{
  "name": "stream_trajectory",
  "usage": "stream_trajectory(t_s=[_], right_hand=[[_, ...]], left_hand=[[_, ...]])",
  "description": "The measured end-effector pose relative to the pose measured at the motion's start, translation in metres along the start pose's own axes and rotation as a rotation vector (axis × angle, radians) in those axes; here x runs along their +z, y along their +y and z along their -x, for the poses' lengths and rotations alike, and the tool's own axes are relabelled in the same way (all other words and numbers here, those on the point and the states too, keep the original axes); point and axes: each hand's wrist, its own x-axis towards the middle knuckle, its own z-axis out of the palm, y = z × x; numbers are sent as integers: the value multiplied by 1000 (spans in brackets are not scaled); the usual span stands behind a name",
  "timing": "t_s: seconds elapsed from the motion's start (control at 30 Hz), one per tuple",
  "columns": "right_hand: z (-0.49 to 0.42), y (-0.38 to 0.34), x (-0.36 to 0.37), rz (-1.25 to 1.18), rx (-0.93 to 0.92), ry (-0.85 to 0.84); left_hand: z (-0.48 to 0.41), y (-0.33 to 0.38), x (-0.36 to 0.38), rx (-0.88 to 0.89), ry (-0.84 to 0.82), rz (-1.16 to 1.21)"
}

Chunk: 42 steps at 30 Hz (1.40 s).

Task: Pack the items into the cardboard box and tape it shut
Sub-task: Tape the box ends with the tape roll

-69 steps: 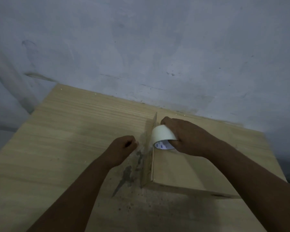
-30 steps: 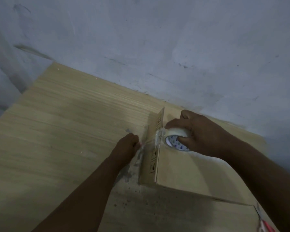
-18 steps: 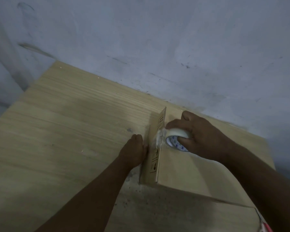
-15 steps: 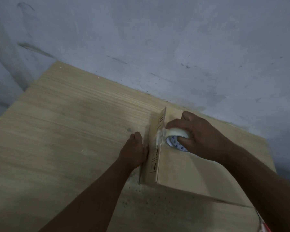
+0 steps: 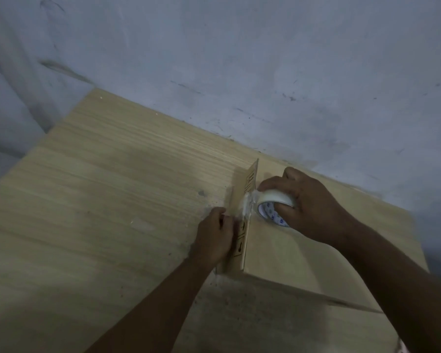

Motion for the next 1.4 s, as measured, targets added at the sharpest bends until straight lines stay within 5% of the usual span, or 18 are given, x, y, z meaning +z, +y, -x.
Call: stream_trajectory(t_s=[0.23,0.33,0.43,0.57,0.83,1.0,1.17,1.4], right_hand=[[1,-1,0,2,-13,14],[1,-2,0,-7,-10,21],[2,-1,2,-14,-28,39],[3,2,4,-15,-24,60],[4,3,7,-30,-17,79],[3,2,7,-40,-9,85],[4,3,7,-73,-21,103],[4,5,8,-51,-18,97]], left_hand=[[-10,13,-13,33,-233,-146],[-12,10,-25,114,-168,-188],[11,28,-23,151,-113,62],[40,43,2,185,-267,482],[8,6,-1,-120,-621,627],[6,13,-6,-138,-625,598],[20,16,-1,31,-538,638],[14,15,2,-161,-537,706]])
